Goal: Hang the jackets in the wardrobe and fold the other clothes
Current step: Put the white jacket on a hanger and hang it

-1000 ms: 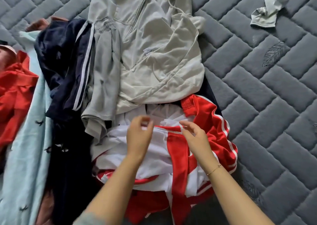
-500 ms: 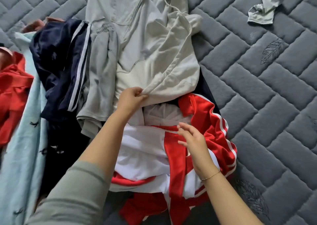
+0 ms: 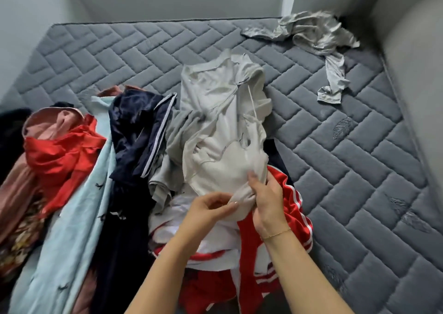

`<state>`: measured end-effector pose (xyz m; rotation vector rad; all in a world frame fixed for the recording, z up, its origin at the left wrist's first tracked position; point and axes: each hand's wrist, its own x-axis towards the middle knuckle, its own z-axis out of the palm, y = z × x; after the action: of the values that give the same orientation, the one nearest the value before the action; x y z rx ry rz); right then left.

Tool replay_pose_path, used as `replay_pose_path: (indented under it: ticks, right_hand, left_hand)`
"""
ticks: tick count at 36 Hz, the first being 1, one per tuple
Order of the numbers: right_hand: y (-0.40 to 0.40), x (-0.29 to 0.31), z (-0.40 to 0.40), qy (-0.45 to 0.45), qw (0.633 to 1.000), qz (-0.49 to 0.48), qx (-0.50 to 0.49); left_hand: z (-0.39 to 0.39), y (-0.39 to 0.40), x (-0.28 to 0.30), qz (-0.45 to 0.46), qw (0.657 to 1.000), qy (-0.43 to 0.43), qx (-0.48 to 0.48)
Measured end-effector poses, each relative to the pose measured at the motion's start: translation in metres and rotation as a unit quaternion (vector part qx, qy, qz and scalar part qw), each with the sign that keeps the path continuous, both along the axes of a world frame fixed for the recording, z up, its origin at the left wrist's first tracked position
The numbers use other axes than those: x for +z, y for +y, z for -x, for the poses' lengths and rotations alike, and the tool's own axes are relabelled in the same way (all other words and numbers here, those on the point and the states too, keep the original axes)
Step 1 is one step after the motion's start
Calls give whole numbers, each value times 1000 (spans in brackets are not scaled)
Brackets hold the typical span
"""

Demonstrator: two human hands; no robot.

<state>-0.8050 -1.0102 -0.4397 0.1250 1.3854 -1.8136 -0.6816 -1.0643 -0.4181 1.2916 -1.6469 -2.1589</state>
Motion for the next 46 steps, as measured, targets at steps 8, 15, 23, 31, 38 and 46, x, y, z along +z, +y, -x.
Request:
replay_pose_path:
  ticks: [8,15,23,31,38,46]
  right_hand:
    - [50,108,7,285,946,25,156]
    - [102,217,-10,402,897,47,178]
    - [137,323,-69,406,895,136,126]
    - [147,381,-104,221,943,233,92]
    - [154,389,-78,149,940,285,111]
    - [149,386,-26,158,948,243,131]
  left_hand:
    - [-68,3,59,65,997,30,34]
    - [-107,6,121,114,987,109,29]
    - [-90,31,216,157,961,221,-56]
    - [-97,75,231,157,960,166,-162]
    - [-107,94,223,146,966,158,-143]
    - [-122,92,252,118,946,260,154]
